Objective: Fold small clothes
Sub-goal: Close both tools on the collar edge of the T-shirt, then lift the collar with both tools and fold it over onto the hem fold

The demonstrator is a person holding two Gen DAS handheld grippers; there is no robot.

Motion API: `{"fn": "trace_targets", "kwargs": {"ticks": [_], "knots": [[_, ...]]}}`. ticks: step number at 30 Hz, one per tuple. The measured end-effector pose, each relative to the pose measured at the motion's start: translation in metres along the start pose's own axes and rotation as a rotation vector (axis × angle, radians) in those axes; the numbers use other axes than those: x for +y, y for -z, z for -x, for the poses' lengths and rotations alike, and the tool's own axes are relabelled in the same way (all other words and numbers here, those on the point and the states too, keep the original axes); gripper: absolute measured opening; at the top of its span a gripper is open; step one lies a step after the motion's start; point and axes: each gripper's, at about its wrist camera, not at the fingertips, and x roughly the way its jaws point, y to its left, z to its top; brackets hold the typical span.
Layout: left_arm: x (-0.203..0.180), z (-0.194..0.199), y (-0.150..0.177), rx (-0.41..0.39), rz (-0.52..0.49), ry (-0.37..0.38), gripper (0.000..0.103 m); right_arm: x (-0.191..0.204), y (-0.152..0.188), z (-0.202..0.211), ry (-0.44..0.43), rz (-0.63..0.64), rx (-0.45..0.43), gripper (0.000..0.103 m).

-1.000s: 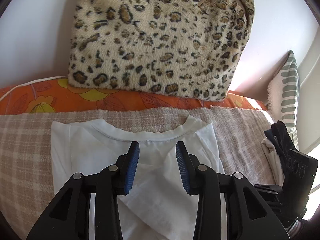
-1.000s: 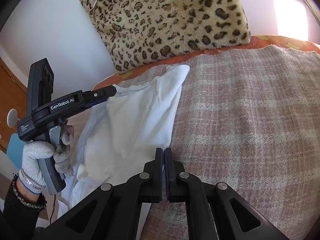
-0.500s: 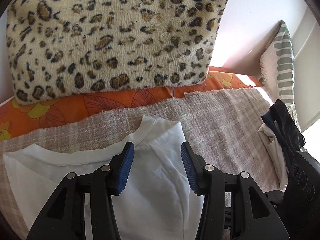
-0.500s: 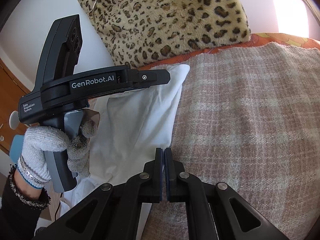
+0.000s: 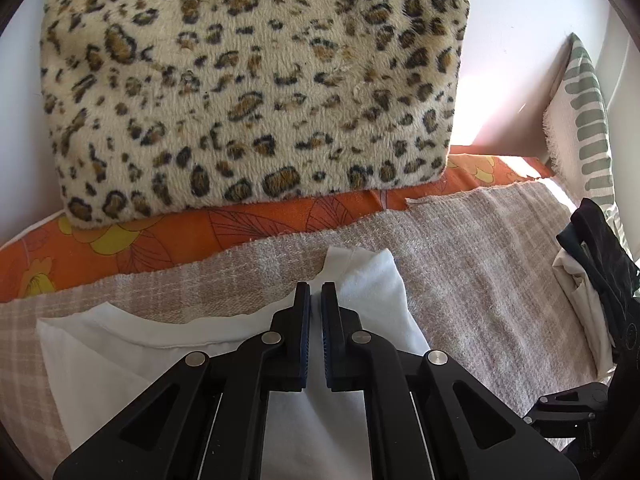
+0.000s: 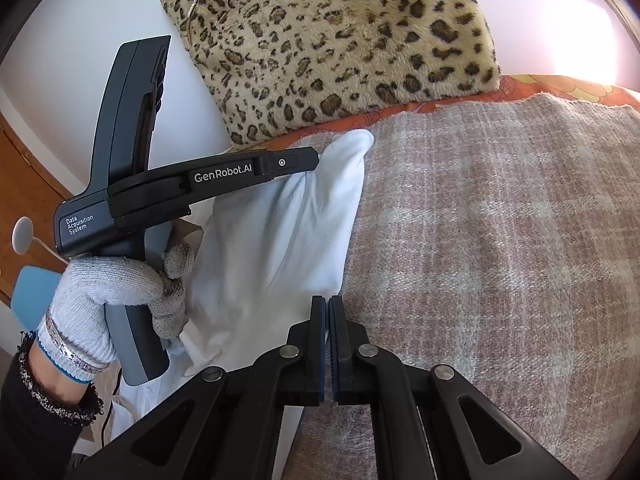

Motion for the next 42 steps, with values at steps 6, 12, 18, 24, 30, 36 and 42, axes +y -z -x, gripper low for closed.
{"fn": "trace_targets", "kwargs": {"ticks": [6,12,18,24,30,36,42], "knots": [[0.01,0.022,-0.007,-0.036,0.006,-0.066,0.013,-0.001,0.001,0.003,0.018,-0.002,-0.006,0.0],[0.056,0.091,-0.009,-0.116,0.07,-0.022,0.037,-0.008,-0.004,0.008,-0.031,-0.035,-0.005,0.011],[0.115,0.114,0.022,-0.075,0.076,-0.043,0.054,-0.011,-0.029,0.014,-0.06,-0.024,-0.056,0.036],[0.159,0.085,0.051,0.0,0.196,0.061,0.054,-0.013,-0.059,-0.013,-0.069,-0.04,-0.046,0.038],[0.181,0.061,0.058,-0.028,0.322,0.171,0.053,-0.033,-0.075,-0.035,-0.099,-0.127,-0.034,0.036],[0.18,0.049,0.053,-0.049,0.336,0.197,0.009,-0.038,-0.088,-0.048,-0.147,-0.16,-0.023,0.034],[0.183,0.059,0.047,-0.101,0.304,0.123,0.003,-0.022,-0.098,-0.05,-0.035,-0.093,-0.034,0.003]]}}
